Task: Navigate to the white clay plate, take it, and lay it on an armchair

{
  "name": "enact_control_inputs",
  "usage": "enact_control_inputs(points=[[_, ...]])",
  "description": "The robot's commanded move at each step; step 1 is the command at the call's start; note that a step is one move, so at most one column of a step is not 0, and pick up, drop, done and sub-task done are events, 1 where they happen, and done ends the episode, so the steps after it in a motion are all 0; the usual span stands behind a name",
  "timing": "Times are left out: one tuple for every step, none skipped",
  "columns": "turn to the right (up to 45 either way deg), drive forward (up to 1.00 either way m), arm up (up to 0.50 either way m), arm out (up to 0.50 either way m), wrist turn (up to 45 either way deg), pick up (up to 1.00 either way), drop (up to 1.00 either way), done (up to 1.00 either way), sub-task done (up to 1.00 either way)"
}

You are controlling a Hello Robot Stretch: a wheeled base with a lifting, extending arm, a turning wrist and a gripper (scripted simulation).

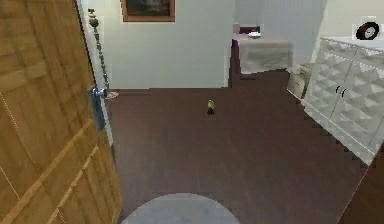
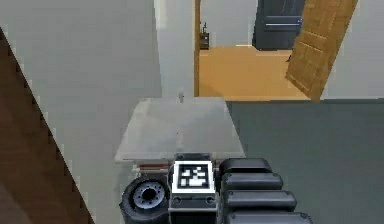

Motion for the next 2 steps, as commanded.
enact_control_inputs(points=[[-6.0, 0.00, 0.00, 0.00, 0.0, 0.00, 0.00, 0.00, 0.00], [-3.0, 0.00, 0.00, 0.00, 0.0, 0.00, 0.00, 0.00, 0.00]])
